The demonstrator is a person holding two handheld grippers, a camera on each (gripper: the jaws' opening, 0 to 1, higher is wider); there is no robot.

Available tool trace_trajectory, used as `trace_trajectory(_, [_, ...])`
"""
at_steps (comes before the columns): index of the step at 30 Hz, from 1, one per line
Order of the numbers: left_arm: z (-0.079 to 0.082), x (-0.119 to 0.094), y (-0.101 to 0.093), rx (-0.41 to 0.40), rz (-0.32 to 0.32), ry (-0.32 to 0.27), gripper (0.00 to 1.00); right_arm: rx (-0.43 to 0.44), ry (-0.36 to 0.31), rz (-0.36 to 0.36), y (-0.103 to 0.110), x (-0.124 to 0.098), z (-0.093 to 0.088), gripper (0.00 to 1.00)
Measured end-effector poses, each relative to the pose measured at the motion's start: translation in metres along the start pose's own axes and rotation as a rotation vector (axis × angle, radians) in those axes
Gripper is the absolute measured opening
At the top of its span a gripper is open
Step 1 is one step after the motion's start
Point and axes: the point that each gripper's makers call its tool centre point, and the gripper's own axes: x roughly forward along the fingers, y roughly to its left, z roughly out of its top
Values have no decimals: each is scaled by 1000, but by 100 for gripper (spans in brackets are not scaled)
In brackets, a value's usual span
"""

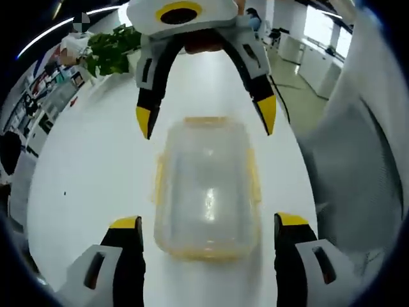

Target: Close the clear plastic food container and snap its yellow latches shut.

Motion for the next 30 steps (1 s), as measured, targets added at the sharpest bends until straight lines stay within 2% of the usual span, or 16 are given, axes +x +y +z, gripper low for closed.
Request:
trace_trajectory(1, [-3,2,0,9,0,11,85,3,7,-1,0,2,-2,97])
trace_trajectory(2, [-9,5,0,37,1,50,86,0,7,-4,0,4,-3,97])
trace_trajectory(5, [-15,15,-5,54,-14,83,84,-14,1,-22,-3,11,-3,91])
trace_trajectory(7, [-19,20,-1,75,-2,108,85,-1,16,-21,-2,18,-6,92])
trace_trajectory(9, [-17,22,0,58,-1,94,86,-24,60,-57,-8,22,-12,96])
trace_trajectory(10, [-16,23,0,55,-1,95,86,-15,53,-51,-7,24,-11,96])
trace_trajectory(14, [-18,26,4,70,23,104,82,-7,50,-54,-8,28,-9,84])
trace_trajectory(15, [-19,26,5,73,24,105,82,-16,50,-17,-1,28,-9,82])
trace_trajectory(16, [-19,26,5,73,19,106,82,-19,47,-38,-4,26,-8,82])
trace_trajectory(25, [-20,23,5,80,23,93,81,-7,49,-42,-5,26,-6,80])
trace_trajectory(30, [-23,12,6,94,27,86,81,2,50,-52,-5,27,2,80])
